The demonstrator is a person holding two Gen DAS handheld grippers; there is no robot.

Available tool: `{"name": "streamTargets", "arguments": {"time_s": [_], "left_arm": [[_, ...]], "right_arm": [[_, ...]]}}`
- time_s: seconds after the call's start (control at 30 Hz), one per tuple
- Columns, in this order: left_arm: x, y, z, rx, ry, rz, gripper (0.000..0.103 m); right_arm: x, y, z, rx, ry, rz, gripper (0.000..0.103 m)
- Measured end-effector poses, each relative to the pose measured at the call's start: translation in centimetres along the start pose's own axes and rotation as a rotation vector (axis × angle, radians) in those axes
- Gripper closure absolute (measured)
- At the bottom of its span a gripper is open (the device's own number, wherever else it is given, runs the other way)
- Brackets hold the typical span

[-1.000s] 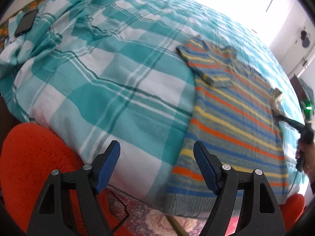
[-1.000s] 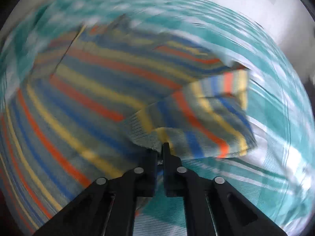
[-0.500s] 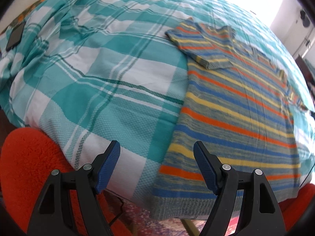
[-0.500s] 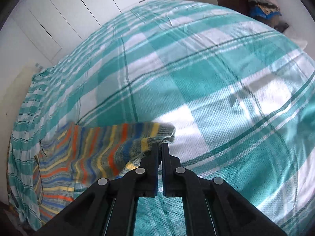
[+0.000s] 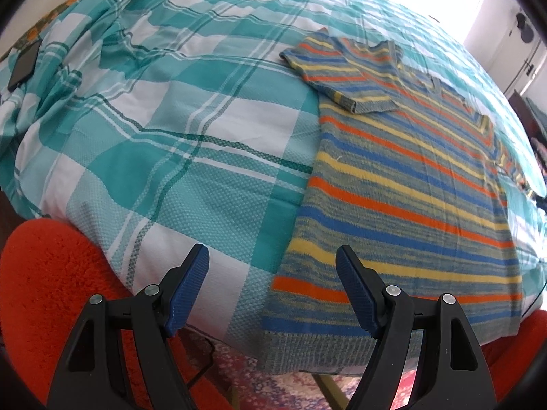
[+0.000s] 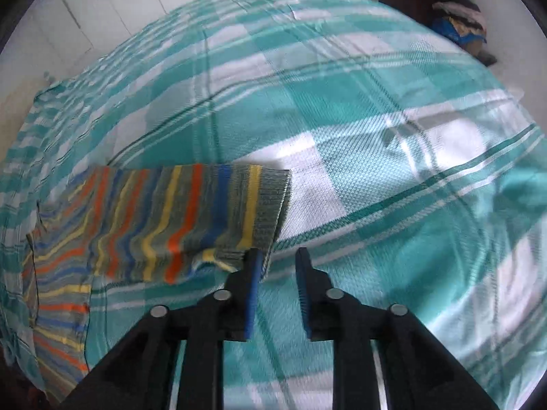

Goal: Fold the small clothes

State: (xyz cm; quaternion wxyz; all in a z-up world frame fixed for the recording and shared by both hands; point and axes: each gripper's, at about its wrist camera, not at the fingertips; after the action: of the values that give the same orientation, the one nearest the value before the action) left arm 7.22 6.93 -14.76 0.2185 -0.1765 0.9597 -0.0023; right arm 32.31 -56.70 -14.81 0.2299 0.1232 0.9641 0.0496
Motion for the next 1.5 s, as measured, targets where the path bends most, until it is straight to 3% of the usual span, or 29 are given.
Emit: {"name": "streamTargets", "arguments": {"time_s": [0.07, 0.13, 0.2, 0.23, 0.27, 0.3, 0.33, 0.37, 0.43, 0.47, 0.63, 0.73, 0.9, 1.1, 1.13, 1.17, 1.27, 1.37, 1.4, 1.5], "left_arm": [[0.0, 0.2, 0.1, 0.012, 0.000, -0.009, 0.025], [0.0, 0.2, 0.3, 0.019, 0.006, -0.011, 0.025], [-0.1, 0.2, 0.4, 0.023, 0.007, -0.011, 0.025], [-0.1, 0.1, 0.2, 0.025, 0.002, -0.008, 0.025], [0.0, 0.1, 0.1, 0.026, -0.003, -0.005, 0.025], [0.0, 0.2, -0.1, 0.027, -0.007, -0.005, 0.025], [0.1, 0.4, -0.3, 0.028, -0.011, -0.007, 0.025], [0.2, 0.6, -0.3, 0.030, -0.011, -0.012, 0.025], [0.2, 1.3, -0.4, 0.040, -0.007, -0.038, 0.025], [0.2, 1.6, -0.5, 0.042, -0.006, -0.050, 0.025], [0.1, 2.6, -0.1, 0.071, 0.003, -0.104, 0.025], [-0.2, 1.5, 0.5, 0.057, 0.013, -0.059, 0.025], [0.3, 0.4, -0.4, 0.042, -0.020, 0.028, 0.025], [0.1, -0.3, 0.5, 0.054, 0.000, 0.047, 0.025], [0.1, -0.6, 0.6, 0.052, 0.004, 0.058, 0.025], [0.2, -0.9, 0.8, 0.045, 0.010, 0.077, 0.025], [0.7, -1.4, 0.9, 0.012, 0.020, 0.117, 0.025], [0.8, -1.2, 0.9, 0.009, 0.027, 0.115, 0.025], [0.8, -1.1, 0.9, 0.007, 0.028, 0.111, 0.025], [0.7, -0.8, 0.6, -0.003, 0.037, 0.107, 0.025]], "right_arm": [[1.6, 1.3, -2.5, -0.043, -0.039, 0.000, 0.079], [4.1, 4.5, -3.6, -0.250, -0.010, -0.014, 0.078], [6.6, 8.4, -2.8, -0.452, 0.086, -0.037, 0.073], [8.1, 10.7, -1.8, -0.547, 0.150, -0.035, 0.063], [9.1, 12.2, -1.0, -0.601, 0.192, -0.031, 0.036], [10.2, 14.0, -0.1, -0.646, 0.227, -0.032, 0.028], [11.0, 15.3, 0.8, -0.661, 0.249, -0.045, 0.029], [11.5, 16.5, 1.7, -0.647, 0.265, -0.064, 0.038], [12.0, 17.6, 3.3, -0.616, 0.289, -0.088, 0.090], [11.9, 17.7, 3.8, -0.593, 0.306, -0.093, 0.099], [11.0, 15.9, 1.2, -0.367, 0.209, -0.201, 0.099], [11.4, 17.5, 2.0, -0.326, 0.220, -0.279, 0.098], [11.7, 16.4, 0.6, -0.385, 0.213, -0.246, 0.060], [16.3, 15.3, -1.4, -0.517, 0.394, -0.274, 0.064], [17.4, 15.3, -1.3, -0.515, 0.418, -0.295, 0.072], [18.2, 15.5, -1.2, -0.494, 0.422, -0.323, 0.099], [18.7, 14.9, -1.7, -0.469, 0.398, -0.324, 0.098], [18.8, 14.9, -2.6, -0.378, 0.335, -0.363, 0.098], [19.1, 15.1, -3.1, -0.348, 0.311, -0.378, 0.092], [19.4, 14.9, -4.5, -0.293, 0.250, -0.378, 0.061]]}}
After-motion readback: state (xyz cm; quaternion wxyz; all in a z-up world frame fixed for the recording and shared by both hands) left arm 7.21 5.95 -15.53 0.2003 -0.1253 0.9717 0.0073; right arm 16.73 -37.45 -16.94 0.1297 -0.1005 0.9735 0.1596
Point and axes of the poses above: each gripper's, at about its wrist camera, not at the fingertips, and z roughly the way its jaws point, y to its left, x to its underside
